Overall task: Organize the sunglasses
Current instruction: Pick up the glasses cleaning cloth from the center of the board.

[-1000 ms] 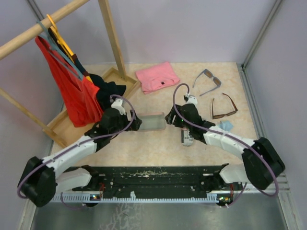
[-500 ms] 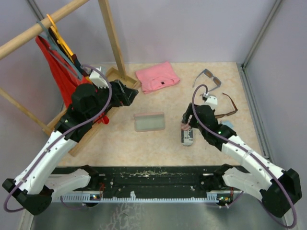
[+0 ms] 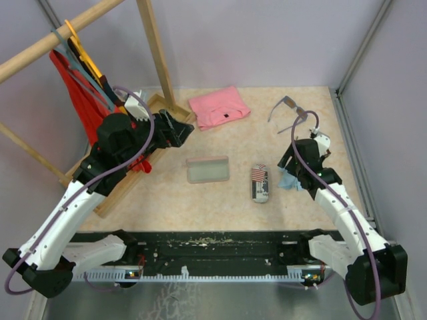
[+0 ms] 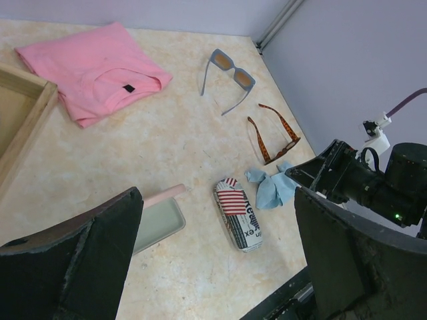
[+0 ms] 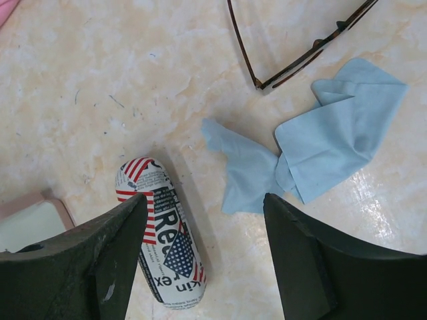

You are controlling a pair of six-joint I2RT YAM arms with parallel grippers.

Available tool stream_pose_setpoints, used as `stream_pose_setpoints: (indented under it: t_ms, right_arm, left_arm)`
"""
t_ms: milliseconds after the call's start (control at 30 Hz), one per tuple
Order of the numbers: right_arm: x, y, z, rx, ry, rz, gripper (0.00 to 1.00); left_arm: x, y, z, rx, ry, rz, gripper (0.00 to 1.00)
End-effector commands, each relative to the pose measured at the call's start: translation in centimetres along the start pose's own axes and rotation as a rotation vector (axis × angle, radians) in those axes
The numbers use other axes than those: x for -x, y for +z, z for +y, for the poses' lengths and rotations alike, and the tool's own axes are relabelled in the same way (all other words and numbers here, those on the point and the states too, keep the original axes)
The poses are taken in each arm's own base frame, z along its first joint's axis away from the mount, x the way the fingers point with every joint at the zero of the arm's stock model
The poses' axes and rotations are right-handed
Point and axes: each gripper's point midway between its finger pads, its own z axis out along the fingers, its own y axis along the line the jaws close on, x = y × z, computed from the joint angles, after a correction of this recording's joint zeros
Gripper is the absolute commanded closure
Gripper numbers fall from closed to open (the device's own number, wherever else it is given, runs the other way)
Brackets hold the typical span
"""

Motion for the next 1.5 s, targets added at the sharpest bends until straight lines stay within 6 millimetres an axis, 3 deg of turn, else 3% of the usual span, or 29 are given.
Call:
stream_pose_setpoints:
  t_ms: [0, 467, 633, 767, 1133, 1367, 1467]
  right_arm:
    - [0.5, -0.1, 0.1, 0.018, -0.004, -0.012, 0.3]
    - [-3.4, 2.4, -3.6, -0.151, 0.01, 0.055, 0.32]
    - [-4.3, 3.6, -4.7, -0.207, -0.001, 0.063, 0.42]
    - [-4.8, 4.1, -4.9, -0.217, -0.005, 0.072, 0.53]
    - [-5.9, 5.1, -5.7, -0.253, -0.026, 0.116, 0.54]
    - [-7.1, 6.0, -5.7, -0.244, -0.023, 0.156, 0.67]
    - [-7.4, 6.1, -5.8, -0.243, -0.02, 0.169, 0.67]
  left_arm:
    - [1.6, -0.9, -1.2, -0.04, 0.004, -0.036, 0.0]
    - [2.4, -1.9, -0.8, -0.02, 0.01, -0.082, 0.0]
    - [2.2, -1.9, -1.0, -0.034, 0.005, -0.077, 0.0]
    - [2.0, -2.1, -0.9, -0.036, -0.003, -0.079, 0.0]
    - [2.5, -2.8, -0.5, -0.017, 0.002, -0.116, 0.0]
    - [2.5, -2.8, -0.6, -0.025, 0.005, -0.113, 0.0]
    - [2.8, -3.2, -0.4, -0.017, 0.006, -0.14, 0.0]
